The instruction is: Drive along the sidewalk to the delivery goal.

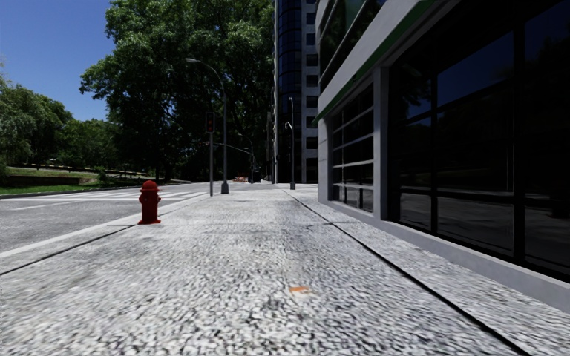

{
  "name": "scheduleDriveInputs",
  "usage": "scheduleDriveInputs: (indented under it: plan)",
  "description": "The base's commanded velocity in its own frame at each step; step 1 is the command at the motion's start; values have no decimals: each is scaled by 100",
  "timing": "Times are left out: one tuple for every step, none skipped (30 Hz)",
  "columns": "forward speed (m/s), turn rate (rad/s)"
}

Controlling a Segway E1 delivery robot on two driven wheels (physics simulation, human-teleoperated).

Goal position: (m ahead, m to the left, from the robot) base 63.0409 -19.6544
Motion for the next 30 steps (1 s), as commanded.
scheduleDriveInputs:
  plan:
    - [193,0]
    - [193,0]
    - [193,0]
    - [193,0]
    - [193,0]
    - [193,0]
    - [193,0]
    - [193,0]
    - [193,0]
    - [193,0]
    - [193,0]
    - [193,0]
    - [193,0]
    - [193,0]
    - [193,0]
    - [193,0]
    - [193,0]
    - [193,0]
    - [193,0]
    - [193,0]
    - [193,0]
    - [193,0]
    - [193,0]
    - [193,0]
    - [193,0]
    - [193,0]
    - [193,0]
    - [193,0]
    - [193,0]
    - [193,0]
